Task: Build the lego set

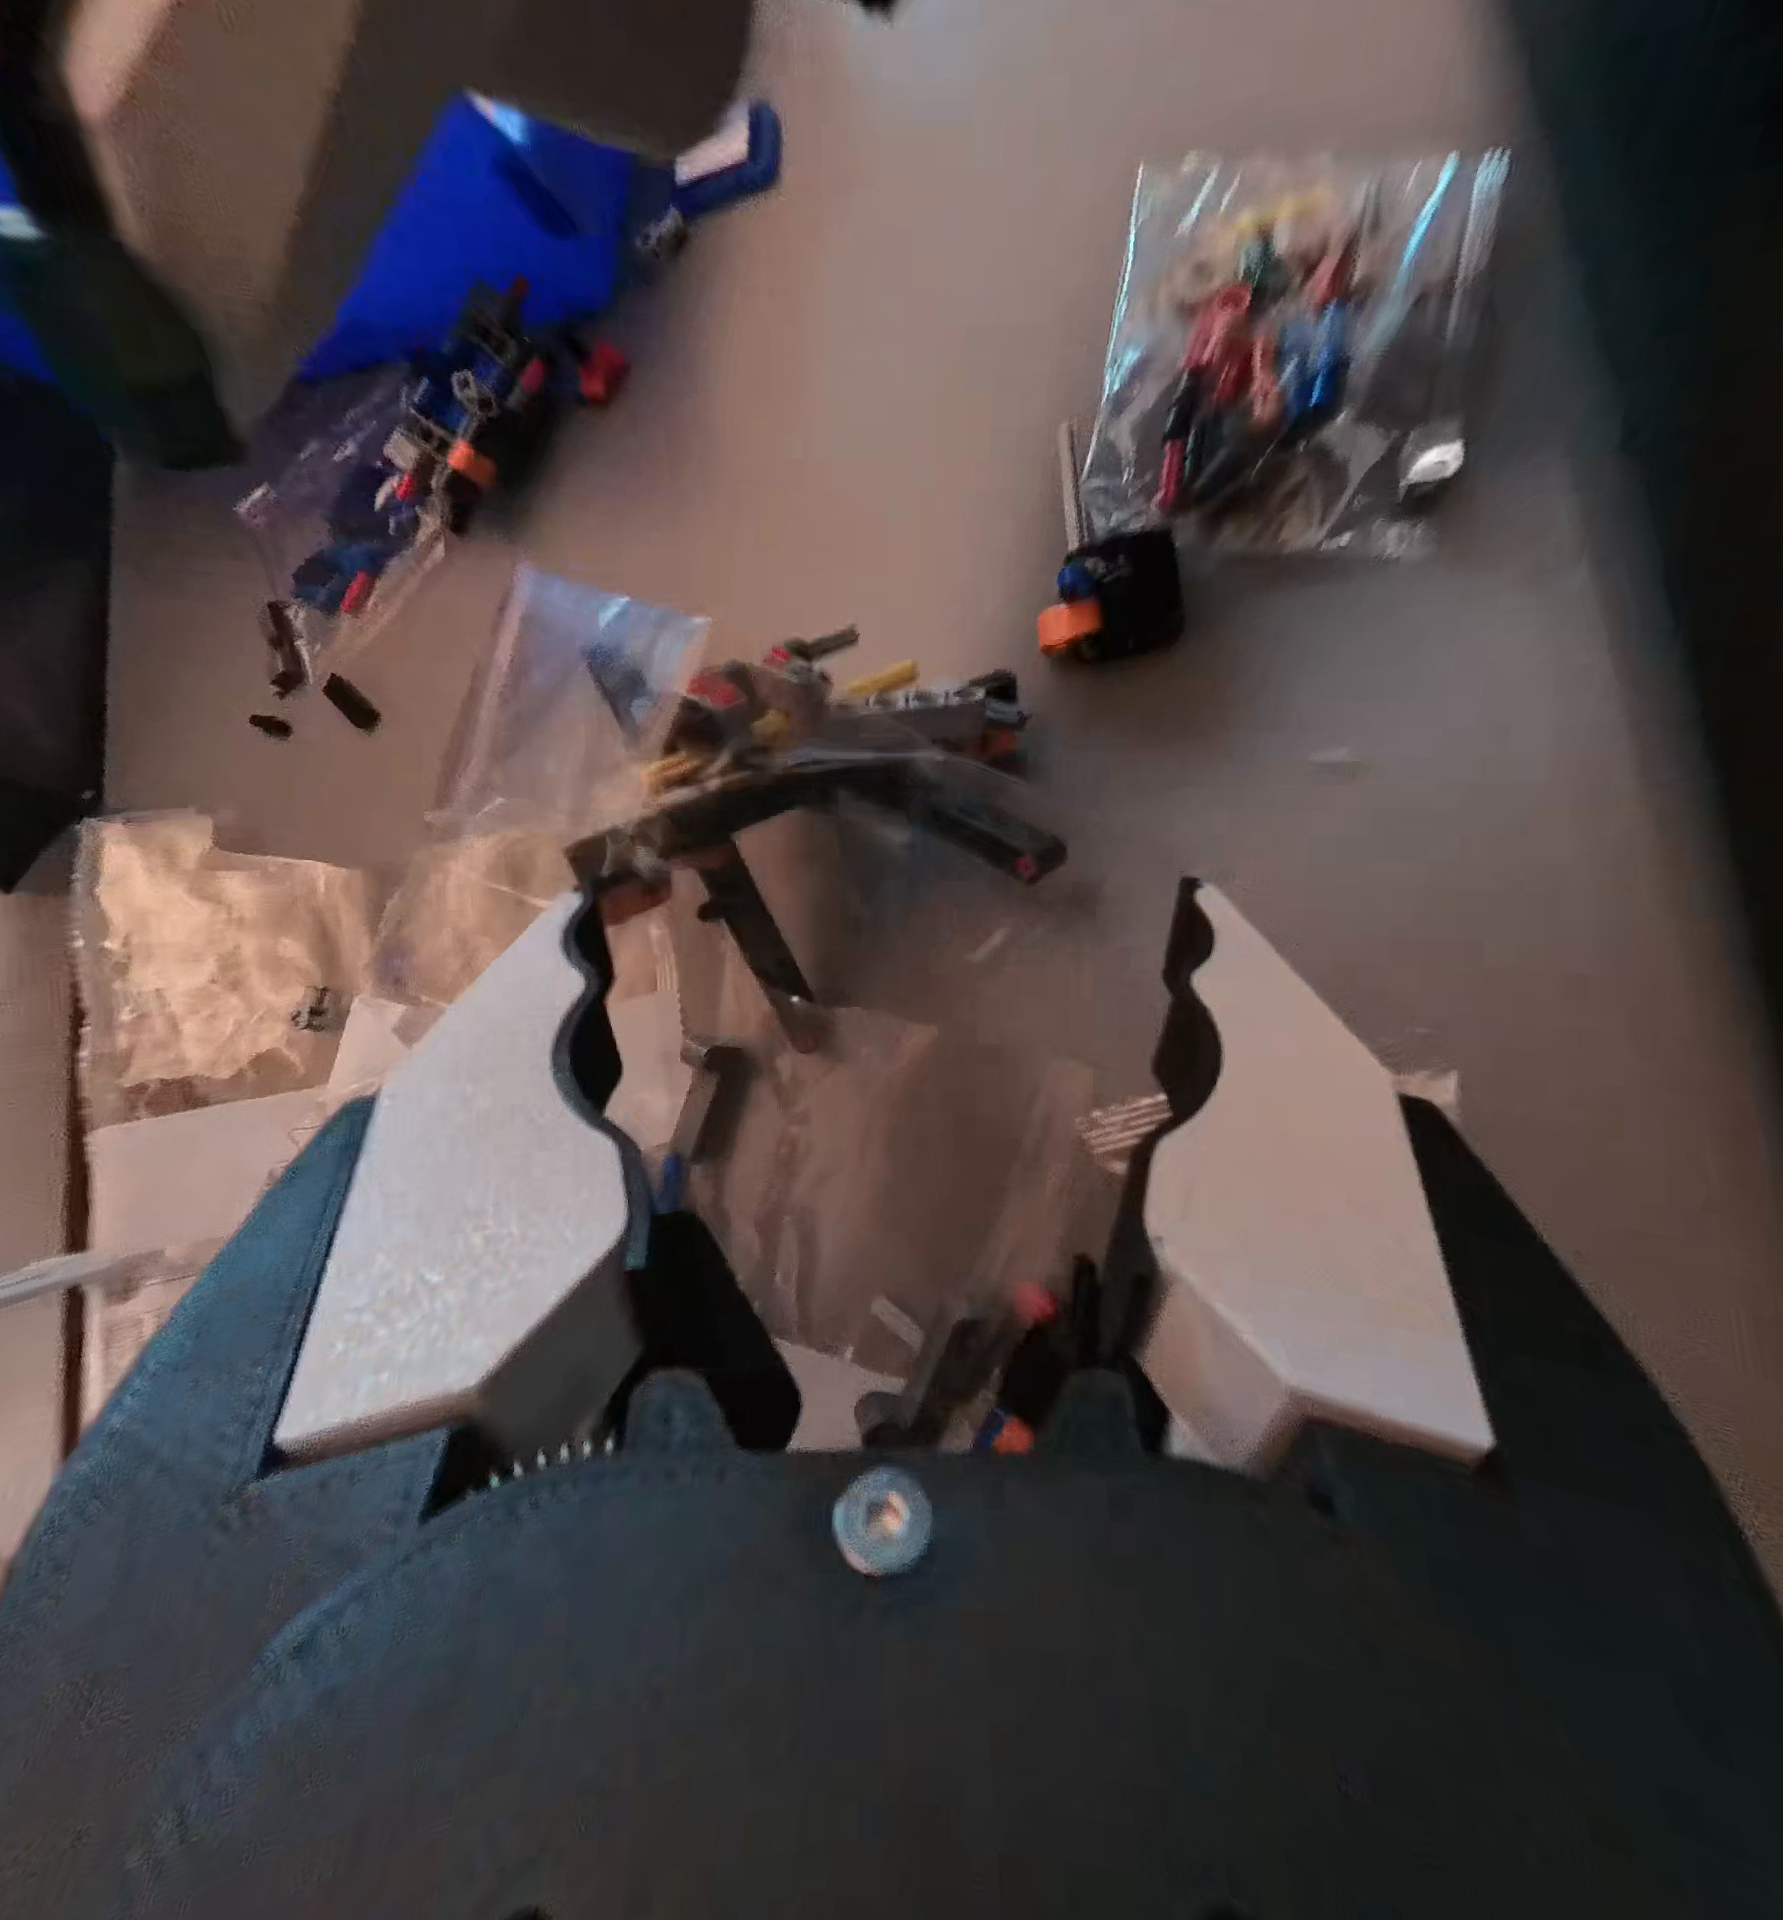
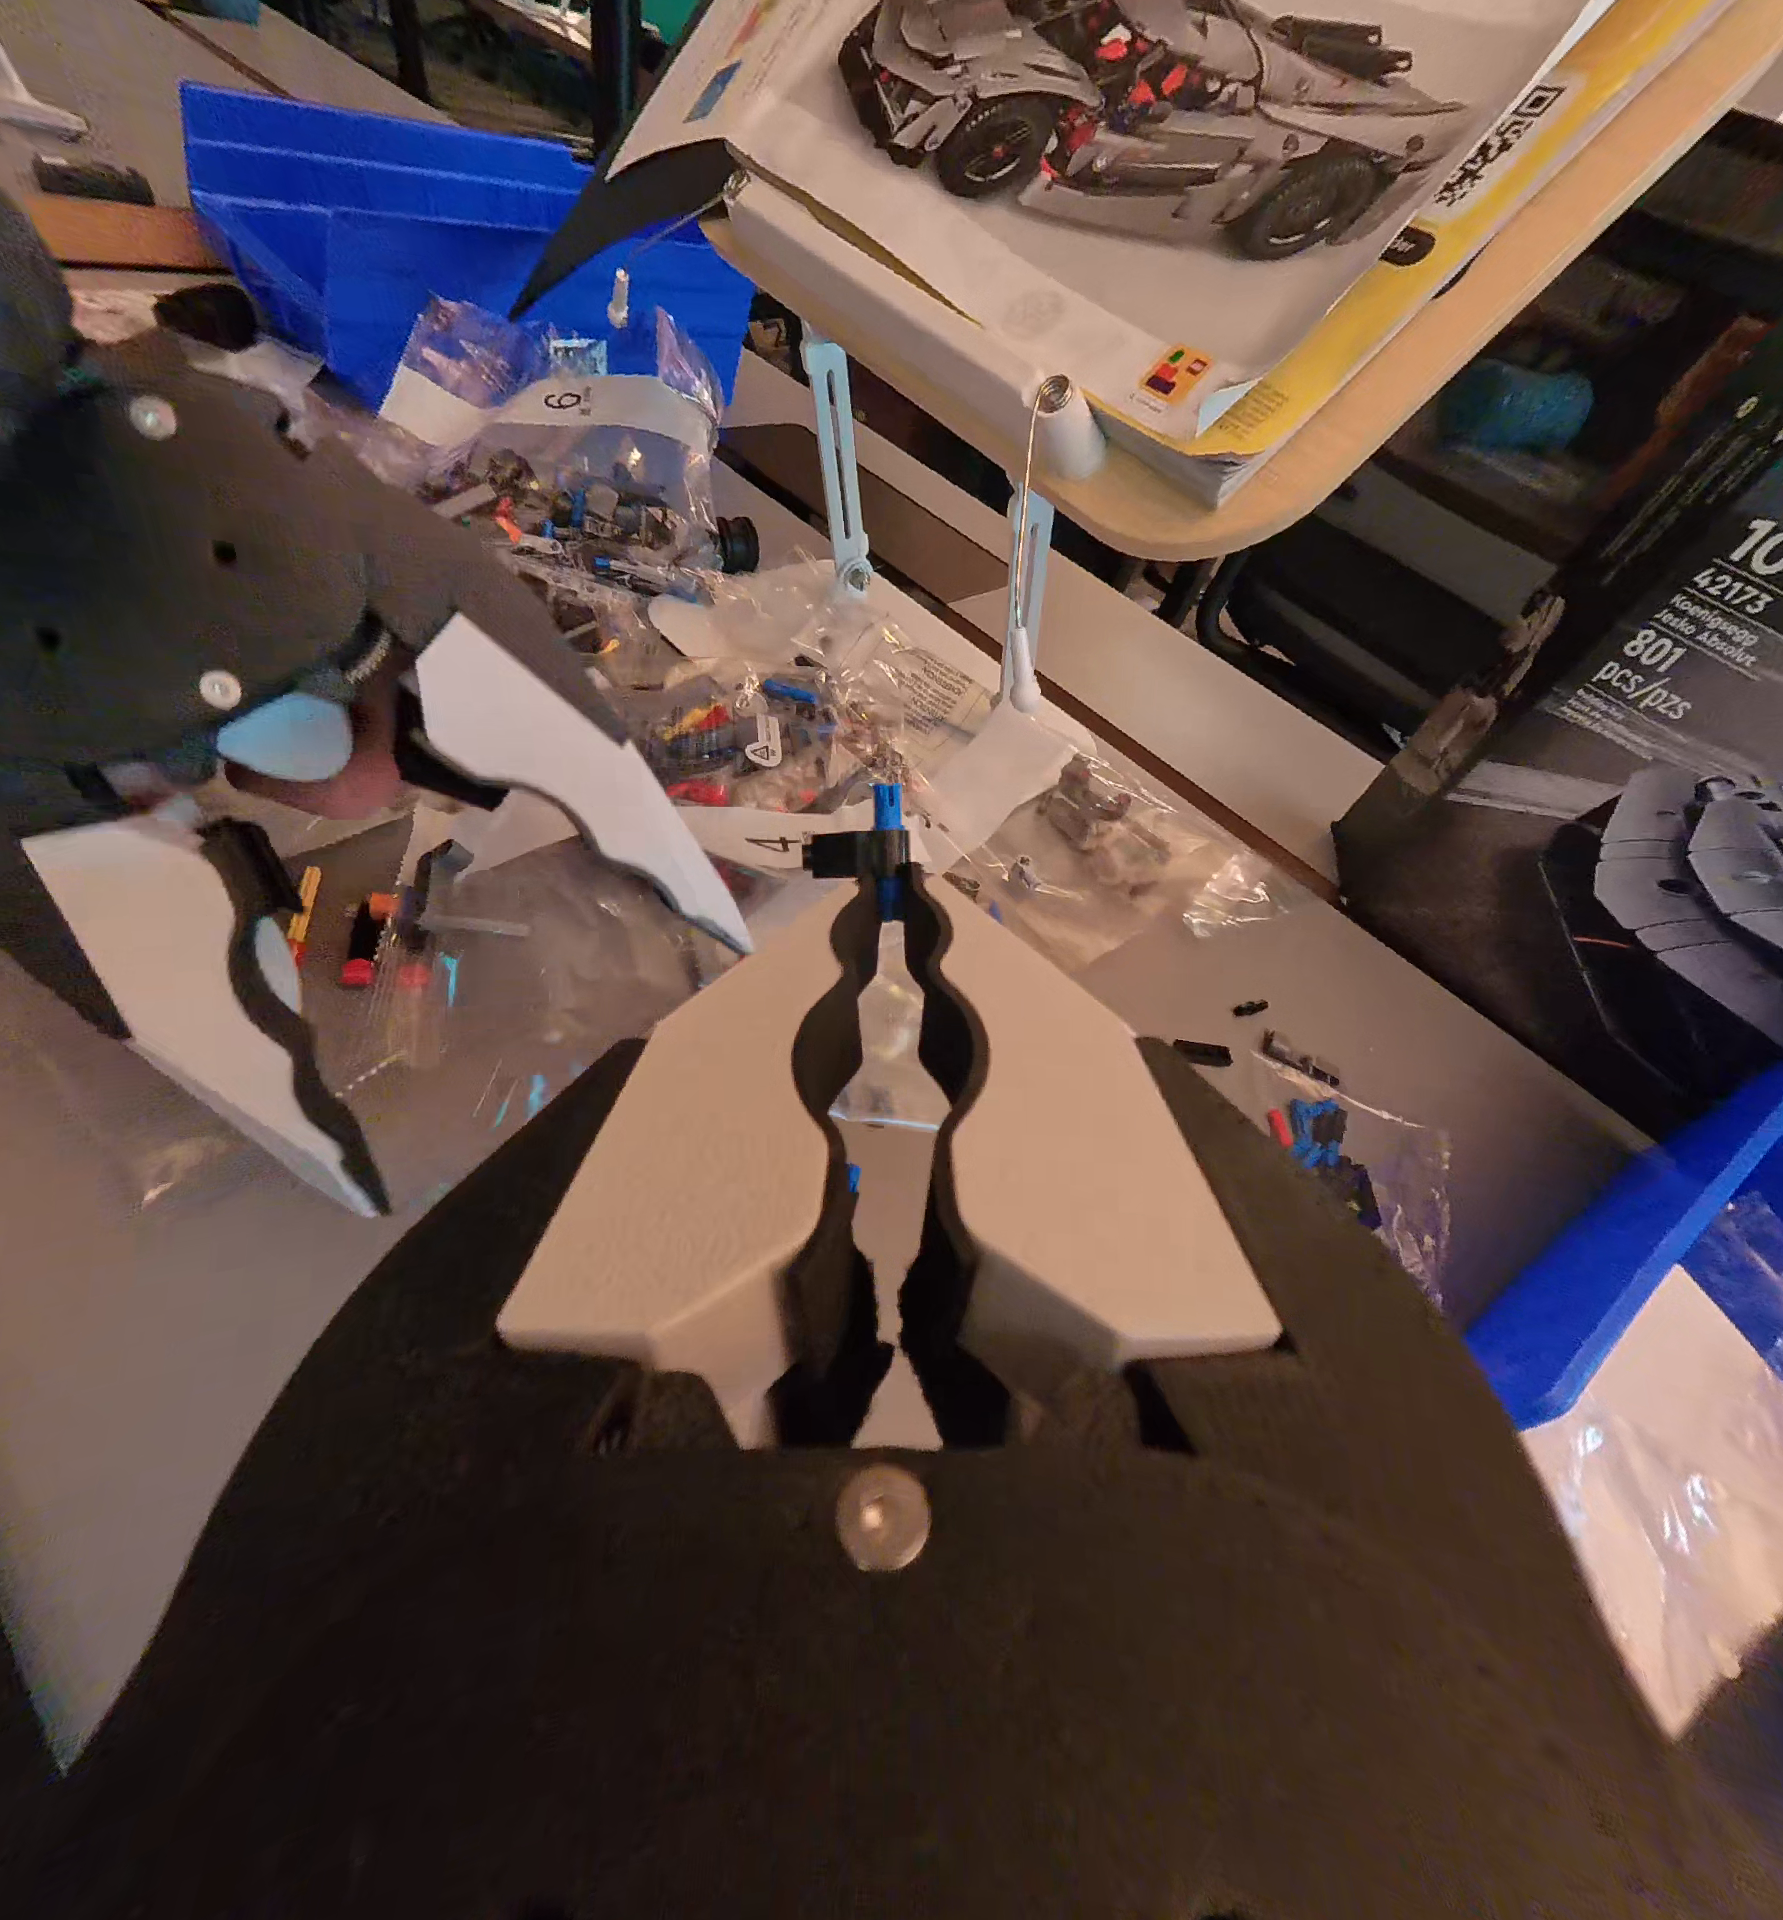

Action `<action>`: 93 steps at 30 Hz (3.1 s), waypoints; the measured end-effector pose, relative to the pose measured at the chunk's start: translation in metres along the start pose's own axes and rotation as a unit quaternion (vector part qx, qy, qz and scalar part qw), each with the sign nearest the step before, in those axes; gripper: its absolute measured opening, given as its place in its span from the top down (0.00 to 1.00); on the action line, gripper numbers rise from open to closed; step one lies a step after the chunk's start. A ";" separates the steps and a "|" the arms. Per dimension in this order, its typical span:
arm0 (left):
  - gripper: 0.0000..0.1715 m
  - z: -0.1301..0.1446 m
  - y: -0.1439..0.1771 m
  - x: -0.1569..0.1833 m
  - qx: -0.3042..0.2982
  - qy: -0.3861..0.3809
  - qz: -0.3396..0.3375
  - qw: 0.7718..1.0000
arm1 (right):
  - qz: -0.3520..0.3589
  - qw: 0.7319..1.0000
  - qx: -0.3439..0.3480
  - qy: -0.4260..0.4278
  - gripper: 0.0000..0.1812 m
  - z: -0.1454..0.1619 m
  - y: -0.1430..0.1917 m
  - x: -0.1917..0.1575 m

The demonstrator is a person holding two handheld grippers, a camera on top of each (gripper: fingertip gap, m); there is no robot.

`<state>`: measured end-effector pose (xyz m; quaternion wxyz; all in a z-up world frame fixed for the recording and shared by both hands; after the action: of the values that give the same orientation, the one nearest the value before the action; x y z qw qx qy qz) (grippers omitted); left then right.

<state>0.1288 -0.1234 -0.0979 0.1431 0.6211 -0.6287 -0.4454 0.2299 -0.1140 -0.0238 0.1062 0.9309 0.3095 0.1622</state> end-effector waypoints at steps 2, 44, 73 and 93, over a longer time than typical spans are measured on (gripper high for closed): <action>0.54 0.003 -0.001 -0.002 -0.012 -0.013 -0.016 1.000 | 0.000 1.000 0.000 -0.002 0.99 0.001 0.001 0.001; 1.00 0.028 0.103 -0.073 0.235 0.197 -0.035 0.951 | -0.105 0.976 -0.127 0.140 0.92 -0.019 -0.063 -0.066; 1.00 0.058 0.125 -0.100 0.289 0.291 -0.060 0.910 | -0.209 0.914 -0.321 0.136 0.90 0.031 -0.091 -0.138; 1.00 0.065 0.132 -0.103 0.299 0.304 -0.056 0.903 | -0.221 0.952 -0.196 0.079 0.99 -0.024 -0.049 -0.118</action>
<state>0.0147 -0.0271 0.0016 0.1099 0.7745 -0.6221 -0.0332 0.1053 -0.1452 -0.0445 0.2951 0.7842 0.4772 0.2649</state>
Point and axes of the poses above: each gripper's, where its closed fingertips meet, y back along the fingers, z out of its underside, x = y × z across the jaws, the point moved 5 cm from there along y, back along the fingers, and after that the axes turned 1 degree about -x, right-handed, at the moved point
